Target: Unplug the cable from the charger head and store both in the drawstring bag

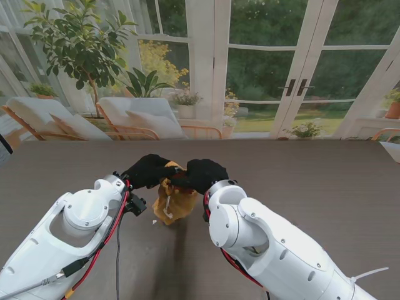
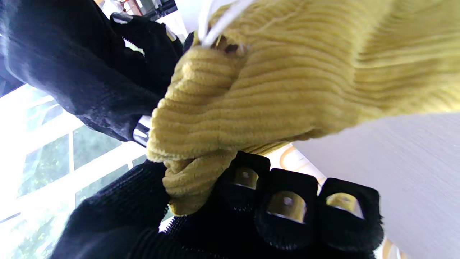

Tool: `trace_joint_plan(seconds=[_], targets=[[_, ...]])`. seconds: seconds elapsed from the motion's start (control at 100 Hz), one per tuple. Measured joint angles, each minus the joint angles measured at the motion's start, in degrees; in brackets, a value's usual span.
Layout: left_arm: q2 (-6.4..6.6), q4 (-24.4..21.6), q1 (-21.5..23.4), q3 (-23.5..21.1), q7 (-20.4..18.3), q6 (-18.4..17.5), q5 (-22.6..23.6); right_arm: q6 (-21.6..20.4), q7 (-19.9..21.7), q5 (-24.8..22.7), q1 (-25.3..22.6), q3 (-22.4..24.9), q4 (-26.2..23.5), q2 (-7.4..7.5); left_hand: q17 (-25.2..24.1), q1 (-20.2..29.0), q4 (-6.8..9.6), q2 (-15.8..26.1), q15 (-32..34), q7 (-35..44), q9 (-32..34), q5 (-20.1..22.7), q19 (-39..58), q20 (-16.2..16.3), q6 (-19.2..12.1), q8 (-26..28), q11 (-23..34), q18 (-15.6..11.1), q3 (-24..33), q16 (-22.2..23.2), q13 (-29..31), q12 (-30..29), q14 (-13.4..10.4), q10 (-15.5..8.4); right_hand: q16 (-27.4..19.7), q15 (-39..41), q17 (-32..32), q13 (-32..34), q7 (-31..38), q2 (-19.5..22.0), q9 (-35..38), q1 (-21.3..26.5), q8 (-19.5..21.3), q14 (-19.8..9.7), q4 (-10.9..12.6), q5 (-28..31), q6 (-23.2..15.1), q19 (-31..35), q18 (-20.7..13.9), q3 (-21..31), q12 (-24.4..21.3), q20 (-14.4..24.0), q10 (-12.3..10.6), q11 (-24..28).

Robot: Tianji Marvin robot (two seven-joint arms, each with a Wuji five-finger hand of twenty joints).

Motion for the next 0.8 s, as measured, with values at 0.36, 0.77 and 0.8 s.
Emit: trace_joint_plan(seconds=[0.36, 0.77, 0.8], targets=[[1.46, -0.9, 1.7, -2.8, -6.3, -1.9, -0.3, -1.7, -1.8, -2.0, -2.1, 6.0, -1.0, 0.38, -13.0, 13.3, -1.18, 8.4, -2.1, -4.1, -9.0, -7.9, -7.4, 13.1, 3.3, 2.1, -1.2, -2.2, -22.5, 7.6, -9.5, 2.3, 0.1, 2.3, -5.7, -10.2, 0.0, -1.6, -4.2, 0.0, -0.2, 0.1, -0.2, 6.6, 0.2, 0.1, -4.1, -8.5, 6.0, 0.0, -2.9, -0.9, 2.2, -3.9], [2.26, -0.3, 0.8, -3.1, -8.0, -6.9, 1.7, -8.7, -1.7, -0.8, -5.6, 11.2, 0.3, 1.31, -18.3, 7.8, -7.67, 6.5, -4.4, -2.5, -11.1, -9.5, -11.1, 17.5, 3.5, 2.7, -1.3, -3.4, -9.7, 11.8, -12.6, 3.9, 0.5, 2.5, -15.1, -45.8, 0.0, -8.2, -14.6, -1.7, -13.4, 10.6, -1.7, 15.8, 0.3, -3.7, -9.0, -23.7, 8.8, 11.1, -11.3, -0.9, 5.8, -13.5], [2.28, -0.3, 0.8, -3.2, -8.1, -7.1, 1.8, -9.3, -1.7, -0.8, -5.8, 11.4, 0.4, 1.37, -18.4, 7.7, -8.82, 6.4, -4.5, -2.5, -11.1, -9.5, -11.2, 17.5, 3.5, 2.7, -1.3, -3.4, -9.0, 11.8, -12.6, 3.9, 0.5, 2.5, -15.2, -46.6, 0.0, -8.5, -14.6, -2.7, -14.1, 12.1, -1.7, 15.8, 0.3, -3.6, -9.2, -24.0, 8.8, 12.6, -11.5, -0.9, 5.8, -13.4]])
